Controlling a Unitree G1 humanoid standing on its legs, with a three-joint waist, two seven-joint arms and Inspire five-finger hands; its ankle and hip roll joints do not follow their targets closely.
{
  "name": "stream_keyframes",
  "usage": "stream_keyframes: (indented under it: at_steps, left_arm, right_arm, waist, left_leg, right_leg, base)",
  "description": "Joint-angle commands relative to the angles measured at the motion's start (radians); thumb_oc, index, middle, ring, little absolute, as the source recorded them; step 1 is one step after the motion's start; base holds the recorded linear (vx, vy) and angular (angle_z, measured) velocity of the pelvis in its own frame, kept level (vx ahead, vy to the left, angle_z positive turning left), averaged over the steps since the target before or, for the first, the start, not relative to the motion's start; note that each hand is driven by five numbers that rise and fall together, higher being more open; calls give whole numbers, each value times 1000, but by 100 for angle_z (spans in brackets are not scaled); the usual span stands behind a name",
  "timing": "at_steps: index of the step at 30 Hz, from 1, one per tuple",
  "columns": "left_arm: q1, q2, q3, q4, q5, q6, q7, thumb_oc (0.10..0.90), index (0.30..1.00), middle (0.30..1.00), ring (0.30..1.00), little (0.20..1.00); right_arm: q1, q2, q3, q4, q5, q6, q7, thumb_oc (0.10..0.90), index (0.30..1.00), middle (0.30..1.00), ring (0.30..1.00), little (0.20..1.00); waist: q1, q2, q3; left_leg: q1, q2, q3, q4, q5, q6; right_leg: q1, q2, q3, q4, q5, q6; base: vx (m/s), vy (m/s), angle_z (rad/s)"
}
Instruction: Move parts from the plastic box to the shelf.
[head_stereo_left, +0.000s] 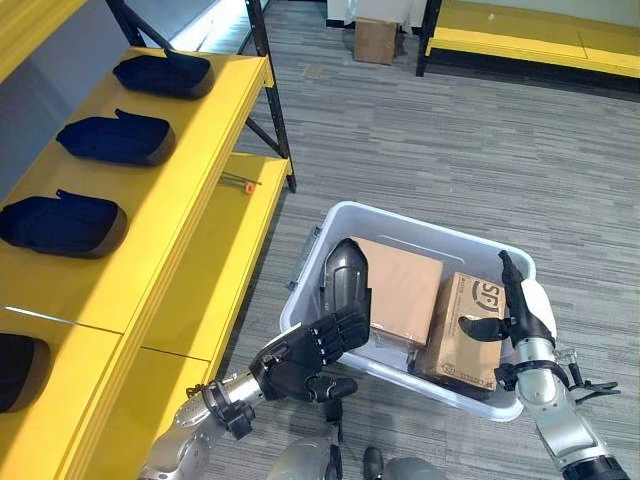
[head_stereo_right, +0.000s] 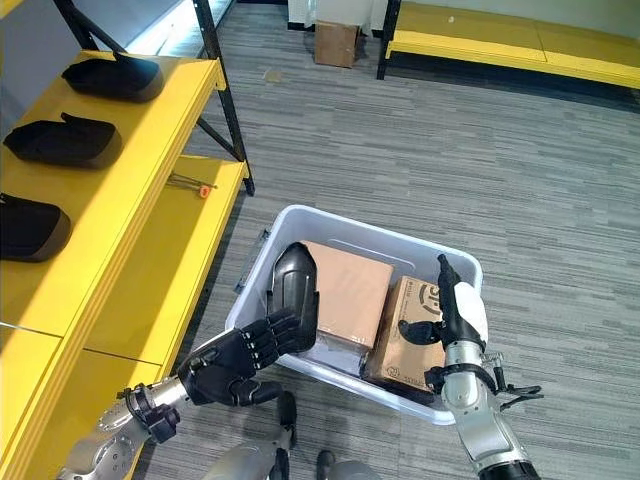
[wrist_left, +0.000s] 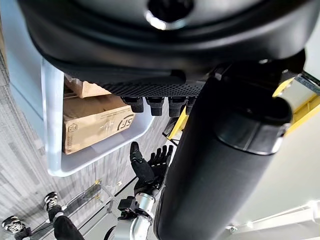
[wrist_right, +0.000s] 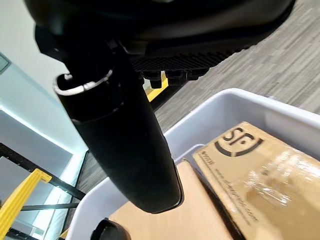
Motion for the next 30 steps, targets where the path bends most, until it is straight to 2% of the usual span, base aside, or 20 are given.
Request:
stream_keyframes:
  at_steps: [1, 7, 9, 11, 12, 15, 17, 18, 19, 20, 21, 22, 23, 24, 25, 27, 30]
  left_arm:
    - [-15, 14, 7, -110, -57, -50, -29, 900, 1000, 1000, 1000, 1000]
    - [-2, 11, 11, -114, -54, -52, -21, 900, 1000, 1000, 1000, 1000]
    - [13, 17, 21, -120, -55, -46, -26, 900, 1000, 1000, 1000, 1000]
    - [16, 21, 28, -119, -50, -41, -36, 900, 1000, 1000, 1000, 1000]
    - [18, 23, 30, -116, -50, -40, -40, 900, 1000, 1000, 1000, 1000]
    - [23, 24, 41, -104, -44, -36, -51, 900, 1000, 1000, 1000, 1000]
    - [33, 14, 35, -106, -39, -42, -24, 900, 1000, 1000, 1000, 1000]
    - [23, 34, 35, -115, -67, -39, -11, 900, 1000, 1000, 1000, 1000]
    - [20, 37, 35, -115, -69, -38, -11, 900, 1000, 1000, 1000, 1000]
    - [-5, 61, 39, -116, -86, -30, -16, 900, 1000, 1000, 1000, 1000]
    - [-22, 76, 38, -115, -93, -24, -22, 900, 1000, 1000, 1000, 1000]
    - [-26, 81, 36, -115, -94, -21, -24, 900, 1000, 1000, 1000, 1000]
    - [-16, 82, 31, -118, -97, -20, -26, 900, 1000, 1000, 1000, 1000]
    - [0, 81, 23, -121, -98, -26, -20, 900, 1000, 1000, 1000, 1000]
    - [14, 82, 17, -124, -87, -39, -11, 900, 1000, 1000, 1000, 1000]
    - [32, 77, 20, -154, -94, -24, 2, 900, 1000, 1000, 1000, 1000]
    - [57, 63, 32, -170, -86, -17, 10, 900, 1000, 1000, 1000, 1000]
  right_arm:
    - [-103, -59, -33, -95, -5, -77, -25, 900, 1000, 1000, 1000, 1000]
    - [-107, -68, -35, -93, -12, -88, -4, 900, 1000, 1000, 1000, 1000]
    - [-118, -72, -35, -89, -42, -98, -3, 900, 1000, 1000, 1000, 1000]
    - [-124, -76, -38, -90, -55, -97, -2, 900, 1000, 1000, 1000, 1000]
    - [-128, -79, -38, -91, -58, -95, -2, 900, 1000, 1000, 1000, 1000]
    - [-139, -67, -25, -93, -69, -97, 9, 900, 1000, 1000, 1000, 1000]
    - [-132, -50, -20, -94, -73, -101, 19, 900, 1000, 1000, 1000, 1000]
    - [-123, -49, -28, -93, -72, -122, 18, 900, 1000, 1000, 1000, 1000]
    - [-123, -50, -29, -92, -71, -124, 17, 900, 1000, 1000, 1000, 1000]
    - [-127, -59, -36, -91, -53, -129, 10, 900, 1000, 1000, 1000, 1000]
    - [-128, -64, -37, -91, -42, -129, 1, 900, 1000, 1000, 1000, 1000]
    - [-129, -61, -35, -87, -37, -126, -4, 900, 1000, 1000, 1000, 1000]
    - [-129, -50, -30, -81, -34, -123, -4, 900, 1000, 1000, 1000, 1000]
    - [-121, -43, -23, -86, -36, -118, 1, 900, 1000, 1000, 1000, 1000]
    - [-115, -36, -17, -93, -39, -111, 20, 900, 1000, 1000, 1000, 1000]
    - [-118, -40, -3, -102, -45, -102, 45, 900, 1000, 1000, 1000, 1000]
    - [-106, -70, 3, -116, -36, -114, 85, 900, 1000, 1000, 1000, 1000]
  waist:
    - [12, -21, -47]
    - [18, -24, -44]
    - [29, -31, -44]
    - [32, -37, -41]
    - [32, -40, -37]
    - [39, -38, -14]
    - [33, -37, -1]
    - [23, -44, 9]
    - [23, -42, 9]
    - [19, -44, 16]
    - [15, -47, 19]
    - [13, -48, 24]
    - [14, -48, 26]
    - [17, -50, 22]
    - [24, -50, 14]
    - [43, -53, -3]
    - [49, -54, -29]
  left_leg:
    - [39, 73, 64, 13, -147, -136]
    - [50, 73, 63, 27, -158, -132]
    - [46, 75, 89, 49, -171, -121]
    - [40, 72, 104, 65, -179, -111]
    - [39, 71, 107, 69, -183, -103]
    - [52, 74, 111, 79, -210, -68]
    - [77, 80, 100, 83, -223, -63]
    - [86, 75, 86, 87, -239, -68]
    - [84, 79, 85, 87, -238, -70]
    - [79, 85, 71, 89, -244, -77]
    - [75, 91, 54, 95, -255, -83]
    - [81, 101, 45, 100, -265, -88]
    - [94, 122, 42, 98, -269, -99]
    - [103, 138, 42, 94, -263, -111]
    - [108, 152, 51, 87, -253, -125]
    - [122, 175, 79, 65, -231, -150]
    - [144, 200, 108, 28, -198, -179]
  right_leg:
    - [-46, -55, -1, -153, 186, 32]
    - [-42, -58, -14, -136, 178, 29]
    - [-42, -49, -39, -82, 145, 25]
    - [-57, -43, -47, -20, 142, 30]
    - [-71, -40, -49, 21, 155, 37]
    - [-195, -29, -77, 366, 228, 95]
    - [-277, -44, -72, 467, 252, 114]
    - [-277, -113, -48, 301, 269, 113]
    - [-274, -115, -49, 276, 276, 110]
    - [-264, -167, -24, 117, 292, 107]
    - [-260, -213, 5, 3, 348, 120]
    - [-256, -241, 24, -46, 405, 134]
    - [-235, -256, 42, -87, 415, 146]
    - [-201, -258, 35, -117, 395, 155]
    - [-169, -266, 12, -150, 385, 156]
    - [-129, -273, -55, -182, 368, 163]
    - [-88, -261, -106, -220, 343, 170]
  base:
    - [56, 33, 2]
    - [105, 53, 0]
    - [209, 177, -13]
    - [80, 110, -7]
    - [19, 96, -2]
    - [50, 113, -18]
    - [89, -58, -37]
    - [50, -159, -9]
    - [-28, -322, 11]
    - [-53, -351, 20]
    - [-27, -466, 26]
    - [66, -440, 42]
    - [110, -393, 57]
    - [104, -400, 67]
    - [64, -303, 53]
    - [29, -231, 30]
    - [35, -125, -13]
